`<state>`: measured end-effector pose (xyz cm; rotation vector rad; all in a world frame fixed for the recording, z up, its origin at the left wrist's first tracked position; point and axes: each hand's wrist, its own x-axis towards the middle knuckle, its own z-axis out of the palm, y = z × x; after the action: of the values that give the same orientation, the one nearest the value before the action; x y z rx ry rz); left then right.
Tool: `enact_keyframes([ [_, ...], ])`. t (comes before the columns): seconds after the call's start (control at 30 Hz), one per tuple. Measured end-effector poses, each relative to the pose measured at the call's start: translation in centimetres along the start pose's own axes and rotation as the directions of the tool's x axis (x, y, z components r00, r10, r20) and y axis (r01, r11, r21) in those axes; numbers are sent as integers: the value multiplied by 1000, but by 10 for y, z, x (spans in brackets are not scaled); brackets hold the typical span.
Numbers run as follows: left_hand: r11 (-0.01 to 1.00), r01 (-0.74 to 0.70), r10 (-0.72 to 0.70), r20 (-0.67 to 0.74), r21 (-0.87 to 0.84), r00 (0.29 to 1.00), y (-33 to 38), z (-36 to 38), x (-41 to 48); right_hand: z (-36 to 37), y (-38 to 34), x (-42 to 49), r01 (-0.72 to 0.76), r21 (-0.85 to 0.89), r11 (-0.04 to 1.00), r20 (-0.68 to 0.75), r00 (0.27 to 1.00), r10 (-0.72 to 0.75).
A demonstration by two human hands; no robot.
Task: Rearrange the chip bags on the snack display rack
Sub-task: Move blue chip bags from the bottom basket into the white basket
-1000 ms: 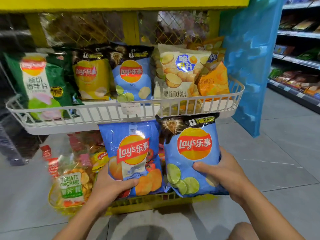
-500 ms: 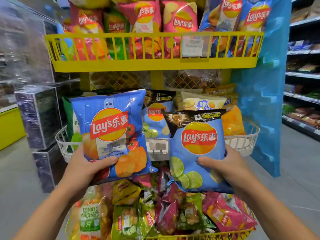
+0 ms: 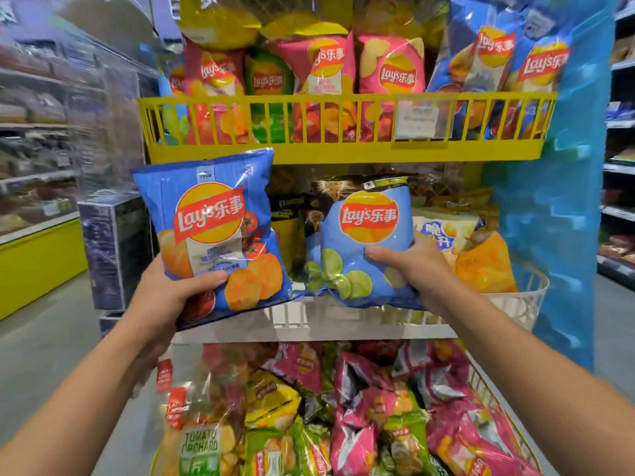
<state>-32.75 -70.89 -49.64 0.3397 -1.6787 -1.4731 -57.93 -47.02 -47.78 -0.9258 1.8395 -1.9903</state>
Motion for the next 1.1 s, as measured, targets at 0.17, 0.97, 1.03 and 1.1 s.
enact_keyframes([
  [0.17, 1000, -14, 14, -6, 14, 1000, -7, -18, 10, 30, 19, 34, 104, -18, 994, -55, 993, -105],
  [0.97, 1000, 29, -29, 4, -2, 1000, -37, -41, 19, 48, 60, 77, -286, -48, 957, 2, 958, 287],
  [1.03, 999, 38, -38, 3, -12, 999, -40, -42, 19, 45, 58, 75, -332, -95, 939, 4, 943, 334],
  [1.1, 999, 39, -39, 7, -14, 999, -41, -42, 19, 43, 57, 72, -399, -184, 898, -22, 915, 402],
])
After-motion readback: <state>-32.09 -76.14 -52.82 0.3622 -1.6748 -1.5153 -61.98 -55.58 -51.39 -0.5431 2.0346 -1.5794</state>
